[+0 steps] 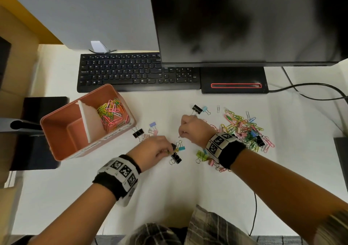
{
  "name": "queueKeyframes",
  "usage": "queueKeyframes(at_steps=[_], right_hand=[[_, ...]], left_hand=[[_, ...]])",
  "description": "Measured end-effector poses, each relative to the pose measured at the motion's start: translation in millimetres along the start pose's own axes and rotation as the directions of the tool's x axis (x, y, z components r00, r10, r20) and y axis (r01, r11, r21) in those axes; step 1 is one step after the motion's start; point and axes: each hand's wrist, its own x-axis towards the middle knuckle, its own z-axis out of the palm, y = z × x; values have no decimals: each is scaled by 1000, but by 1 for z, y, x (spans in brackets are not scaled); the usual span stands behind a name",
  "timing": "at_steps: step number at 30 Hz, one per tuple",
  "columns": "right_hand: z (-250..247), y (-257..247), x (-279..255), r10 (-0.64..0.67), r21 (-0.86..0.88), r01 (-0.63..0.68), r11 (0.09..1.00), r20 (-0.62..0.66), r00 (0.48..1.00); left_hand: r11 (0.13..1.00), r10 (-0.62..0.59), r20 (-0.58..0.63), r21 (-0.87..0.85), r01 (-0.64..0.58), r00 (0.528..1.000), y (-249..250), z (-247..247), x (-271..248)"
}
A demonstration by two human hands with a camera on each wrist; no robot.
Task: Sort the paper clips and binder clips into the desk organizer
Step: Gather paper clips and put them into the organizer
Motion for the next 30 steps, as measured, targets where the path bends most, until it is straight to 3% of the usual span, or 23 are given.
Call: queueKeyframes(at_steps=[1, 3, 8, 13, 17, 23, 30], right_hand=[[1, 0, 0, 8, 19, -8, 1000, -6, 1000], [1, -1, -2, 34, 77, -35, 996, 9, 999], [-11, -2, -13, 83, 126, -94, 988, 91, 992], [-13, 2, -19, 129, 273, -139, 952, 53, 990], [-11, 1, -11, 157, 101, -166, 981, 93, 983], [-6, -1, -9, 123, -6, -123, 992, 58, 991], [-4, -9, -18, 132, 75, -136, 988, 48, 990]], left_hand=[[1000, -7, 52, 23, 6, 999, 0, 7, -4], [996, -83, 41, 41, 81, 996, -4, 19, -8], [964, -262, -201, -13, 265, 944, -14, 23, -13], [974, -223, -305, -30, 224, 926, -14, 17, -21], [976, -216, -312, -50, 211, 925, -11, 13, -25], [984, -176, -351, -73, 160, 920, -3, 8, -19], [993, -117, -324, -47, 107, 939, 15, 2, 2]])
